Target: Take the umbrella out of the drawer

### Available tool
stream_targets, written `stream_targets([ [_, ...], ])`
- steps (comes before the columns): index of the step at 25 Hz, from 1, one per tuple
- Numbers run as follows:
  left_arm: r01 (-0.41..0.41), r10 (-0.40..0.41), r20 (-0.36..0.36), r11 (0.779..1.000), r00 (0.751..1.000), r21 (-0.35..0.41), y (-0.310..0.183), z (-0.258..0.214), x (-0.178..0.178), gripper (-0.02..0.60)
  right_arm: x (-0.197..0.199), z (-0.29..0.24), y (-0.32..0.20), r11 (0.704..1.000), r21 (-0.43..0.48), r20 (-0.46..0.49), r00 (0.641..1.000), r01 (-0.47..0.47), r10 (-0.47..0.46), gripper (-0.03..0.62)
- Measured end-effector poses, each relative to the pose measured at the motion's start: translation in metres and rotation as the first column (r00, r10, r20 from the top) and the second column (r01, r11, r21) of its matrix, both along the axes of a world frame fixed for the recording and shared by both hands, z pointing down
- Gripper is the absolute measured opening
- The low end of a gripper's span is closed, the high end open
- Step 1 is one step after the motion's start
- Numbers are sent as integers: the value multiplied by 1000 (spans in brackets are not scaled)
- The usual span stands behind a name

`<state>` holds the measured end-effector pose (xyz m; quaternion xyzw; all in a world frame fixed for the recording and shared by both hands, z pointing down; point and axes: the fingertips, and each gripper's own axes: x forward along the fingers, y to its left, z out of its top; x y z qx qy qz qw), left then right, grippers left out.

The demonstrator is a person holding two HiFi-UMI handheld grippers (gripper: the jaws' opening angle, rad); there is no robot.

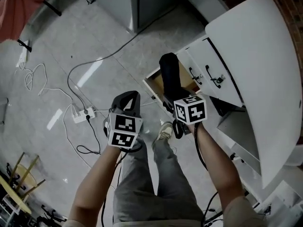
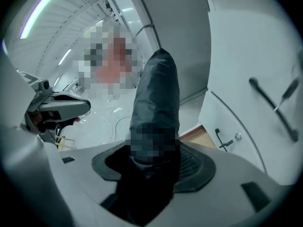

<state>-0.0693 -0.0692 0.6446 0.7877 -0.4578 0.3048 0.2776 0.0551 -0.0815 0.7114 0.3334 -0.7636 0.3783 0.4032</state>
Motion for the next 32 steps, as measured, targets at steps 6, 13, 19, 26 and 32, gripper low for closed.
stream_targets([
  [6, 24, -24, -1, 997, 1000, 68, -17, -114, -17, 8, -12, -121, -8, 998, 67, 66, 998, -13, 8, 272],
  [13, -52, 49, 20, 978, 999, 204, -33, -235, -16, 8, -22, -269, -21, 976, 215, 137, 991, -35, 6, 273],
  [19, -61, 56, 23, 940, 998, 335, -50, -349, -13, 8, -30, -403, -34, 924, 364, 244, 969, -119, 29, 273],
  [26, -69, 73, 10, 872, 997, 485, -50, -460, -4, 8, -13, -545, -34, 816, 507, 385, 920, -277, 73, 273],
  [32, -70, 103, -23, 808, 994, 585, -49, -539, 7, 8, 5, -646, -23, 680, 631, 462, 885, -373, 56, 273],
])
